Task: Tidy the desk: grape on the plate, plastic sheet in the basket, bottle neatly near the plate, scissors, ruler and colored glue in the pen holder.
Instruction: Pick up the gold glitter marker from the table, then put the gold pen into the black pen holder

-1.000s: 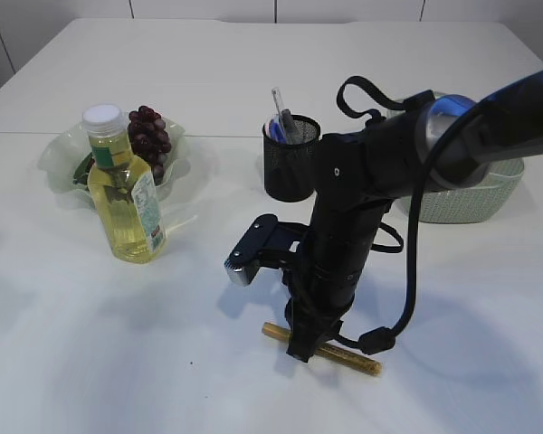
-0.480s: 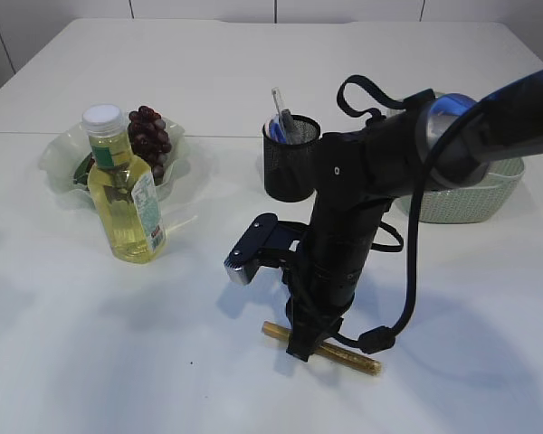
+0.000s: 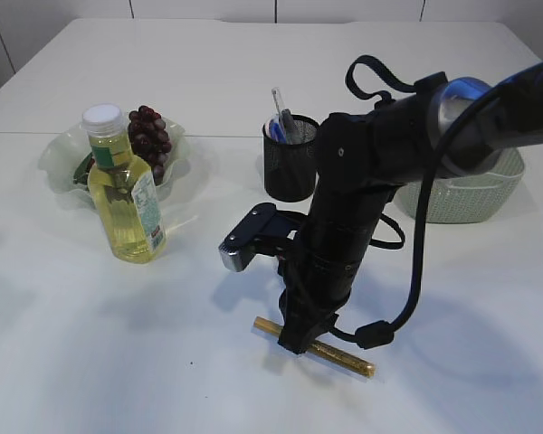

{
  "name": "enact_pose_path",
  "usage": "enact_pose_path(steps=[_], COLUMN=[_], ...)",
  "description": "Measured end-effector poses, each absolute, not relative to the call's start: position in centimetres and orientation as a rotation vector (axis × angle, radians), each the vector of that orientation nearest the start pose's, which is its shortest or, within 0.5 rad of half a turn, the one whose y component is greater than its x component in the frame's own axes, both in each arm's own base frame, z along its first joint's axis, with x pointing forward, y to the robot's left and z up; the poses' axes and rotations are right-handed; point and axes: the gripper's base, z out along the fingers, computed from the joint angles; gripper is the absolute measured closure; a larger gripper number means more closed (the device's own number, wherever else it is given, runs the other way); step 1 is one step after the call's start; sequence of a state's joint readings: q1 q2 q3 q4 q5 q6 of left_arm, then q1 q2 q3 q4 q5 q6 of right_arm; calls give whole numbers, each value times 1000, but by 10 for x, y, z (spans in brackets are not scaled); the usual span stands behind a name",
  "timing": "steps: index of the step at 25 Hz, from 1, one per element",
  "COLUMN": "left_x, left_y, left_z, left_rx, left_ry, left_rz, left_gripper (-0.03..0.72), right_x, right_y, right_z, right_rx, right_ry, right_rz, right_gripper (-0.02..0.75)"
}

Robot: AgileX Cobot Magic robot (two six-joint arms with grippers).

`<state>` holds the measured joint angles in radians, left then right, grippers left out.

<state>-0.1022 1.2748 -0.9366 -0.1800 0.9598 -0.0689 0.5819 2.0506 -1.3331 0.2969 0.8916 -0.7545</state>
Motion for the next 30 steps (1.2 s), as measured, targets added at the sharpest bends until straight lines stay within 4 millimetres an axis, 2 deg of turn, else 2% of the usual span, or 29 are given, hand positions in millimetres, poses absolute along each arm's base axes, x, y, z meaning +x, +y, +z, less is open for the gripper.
enact_pose_path(steps=[7, 10, 14, 21, 26, 30], left_x=[233, 233, 233, 232, 232, 232], left_y=[-37, -37, -37, -37, -37, -37], left_z=[279, 279, 279, 279, 279, 279], left_rx=[-60, -60, -60, -60, -60, -59], left_ry=[2784, 2784, 2784, 2786, 2792, 2797], left_rz=[-274, -274, -274, -274, -274, -274], left_gripper=[442, 442, 442, 442, 442, 442], right_x=[316, 330, 361, 411, 431, 444], right_y=[228, 221, 203, 158, 124, 105], right_z=[148, 163, 193, 247, 271, 285], right_rx=[-1601, -1508, -1305, -970, -783, -686], right_ry=[2622, 2633, 2579, 2306, 2047, 1855], right_rz=[482, 590, 778, 1026, 1156, 1145], right_gripper=[649, 649, 650, 650, 651, 651])
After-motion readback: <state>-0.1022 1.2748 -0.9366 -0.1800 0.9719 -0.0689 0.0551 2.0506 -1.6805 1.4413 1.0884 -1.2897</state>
